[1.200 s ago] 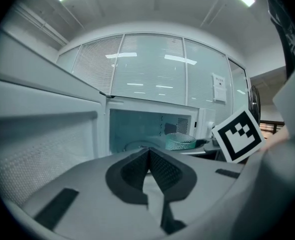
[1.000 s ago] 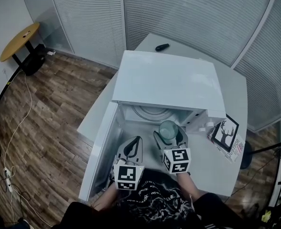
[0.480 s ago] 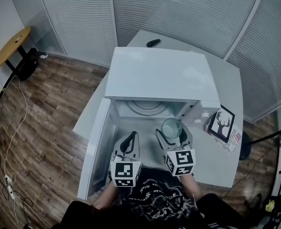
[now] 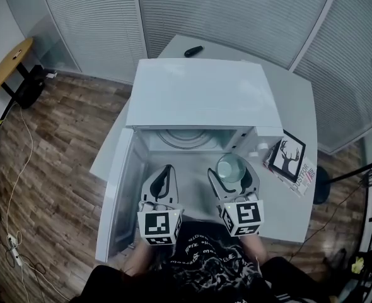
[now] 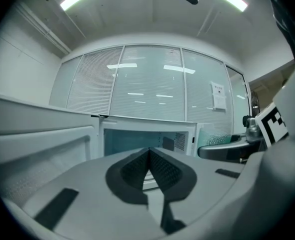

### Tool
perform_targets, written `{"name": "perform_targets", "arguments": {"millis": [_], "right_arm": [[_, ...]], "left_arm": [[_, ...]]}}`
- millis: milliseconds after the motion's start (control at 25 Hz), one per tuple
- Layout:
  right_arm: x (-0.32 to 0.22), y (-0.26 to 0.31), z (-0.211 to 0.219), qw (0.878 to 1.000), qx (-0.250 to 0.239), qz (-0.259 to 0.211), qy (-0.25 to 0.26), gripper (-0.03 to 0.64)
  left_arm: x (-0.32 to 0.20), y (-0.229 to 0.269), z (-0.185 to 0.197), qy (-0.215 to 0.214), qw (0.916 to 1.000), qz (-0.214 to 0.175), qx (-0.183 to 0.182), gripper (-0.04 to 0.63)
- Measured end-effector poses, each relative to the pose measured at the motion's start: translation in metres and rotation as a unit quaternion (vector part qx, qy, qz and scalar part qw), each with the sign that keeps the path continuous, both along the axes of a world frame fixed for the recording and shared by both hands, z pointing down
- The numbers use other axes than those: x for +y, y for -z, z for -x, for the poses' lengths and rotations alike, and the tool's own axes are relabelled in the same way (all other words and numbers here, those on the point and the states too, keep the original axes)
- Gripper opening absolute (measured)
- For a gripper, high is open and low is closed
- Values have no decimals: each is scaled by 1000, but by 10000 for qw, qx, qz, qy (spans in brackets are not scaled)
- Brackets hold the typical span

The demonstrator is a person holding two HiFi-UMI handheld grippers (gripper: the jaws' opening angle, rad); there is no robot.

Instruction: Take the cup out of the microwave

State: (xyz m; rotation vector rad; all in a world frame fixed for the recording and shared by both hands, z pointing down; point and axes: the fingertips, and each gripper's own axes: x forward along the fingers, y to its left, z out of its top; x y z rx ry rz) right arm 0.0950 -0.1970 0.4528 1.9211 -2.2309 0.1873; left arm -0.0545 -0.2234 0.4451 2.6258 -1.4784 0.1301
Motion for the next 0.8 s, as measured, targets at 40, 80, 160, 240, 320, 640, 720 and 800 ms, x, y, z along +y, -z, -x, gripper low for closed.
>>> {"name": "perform_targets", "arguments": {"millis": [40,80,160,240,320,640,720,800], "right_arm": [[2,3,-2,10000,-11,-40,-13,377],[3,7,-3,10000,-21,-78,-28,377],[6,13,-6,9999,-17,-155,-47,377],[7,19,-8,9997,0,-234,-54,377],[8,24,-9,9995,-17,-302,-71,377],[10,26,-7,9993,-33,-346,-149,377],[10,25,-5,9993,-3,-352,-149,376],[10,25,-4,9993,1,-345,-158,376]], "left_arm": [[0,3,-1,14,10000,-43,15,6],[1,7,-1,22,10000,-89,23,6],[2,12,-3,31,9998,-185,15,6],[3,17,-3,45,9996,-264,15,6],[3,20,-3,61,9995,-304,29,6],[1,21,2,74,9994,-341,26,6],[1,20,3,71,9994,-338,26,6],[1,19,3,53,9995,-326,14,6]]}}
